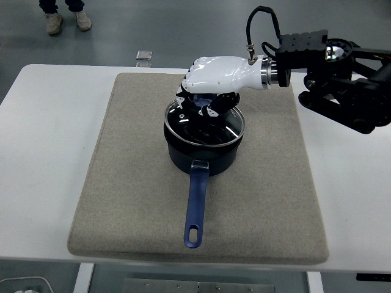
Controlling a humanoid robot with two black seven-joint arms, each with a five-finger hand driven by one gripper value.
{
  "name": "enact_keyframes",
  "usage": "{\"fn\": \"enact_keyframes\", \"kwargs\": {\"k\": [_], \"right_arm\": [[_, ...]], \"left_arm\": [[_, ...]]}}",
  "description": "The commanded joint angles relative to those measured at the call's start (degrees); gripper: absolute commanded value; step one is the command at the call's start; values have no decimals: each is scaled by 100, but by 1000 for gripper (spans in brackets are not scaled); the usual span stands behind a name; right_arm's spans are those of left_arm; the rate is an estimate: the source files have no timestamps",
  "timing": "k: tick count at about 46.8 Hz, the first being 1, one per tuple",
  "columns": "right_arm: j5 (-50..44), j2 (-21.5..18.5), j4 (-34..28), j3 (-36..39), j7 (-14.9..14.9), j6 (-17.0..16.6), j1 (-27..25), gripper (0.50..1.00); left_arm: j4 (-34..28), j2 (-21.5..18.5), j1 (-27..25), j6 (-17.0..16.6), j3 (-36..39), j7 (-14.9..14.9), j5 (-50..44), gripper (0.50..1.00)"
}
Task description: Lift the pot lid and place it to the right of the pot.
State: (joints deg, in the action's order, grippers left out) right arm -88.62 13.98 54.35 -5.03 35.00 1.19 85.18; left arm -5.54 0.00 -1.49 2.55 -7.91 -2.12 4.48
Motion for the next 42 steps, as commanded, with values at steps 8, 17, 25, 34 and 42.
{"fn": "enact_keyframes", "kwargs": {"k": [8, 17, 25, 34, 42], "right_arm": [[3, 0, 6, 2, 0, -5, 34, 500], [12, -9, 6, 2, 0, 4, 16, 500], [21, 0, -3, 2, 0, -5, 34, 500], [47, -9, -205, 11, 0, -5, 69, 500], [47, -9, -231, 29, 0, 4, 52, 500]], "left_arm": [[0, 0, 0, 0, 0, 1, 0, 1000], [0, 0, 0, 0, 0, 1, 0, 1000], [0, 0, 0, 0, 0, 1, 0, 1000], [0, 0, 0, 0, 0, 1, 0, 1000], [0, 0, 0, 0, 0, 1, 0, 1000]]}}
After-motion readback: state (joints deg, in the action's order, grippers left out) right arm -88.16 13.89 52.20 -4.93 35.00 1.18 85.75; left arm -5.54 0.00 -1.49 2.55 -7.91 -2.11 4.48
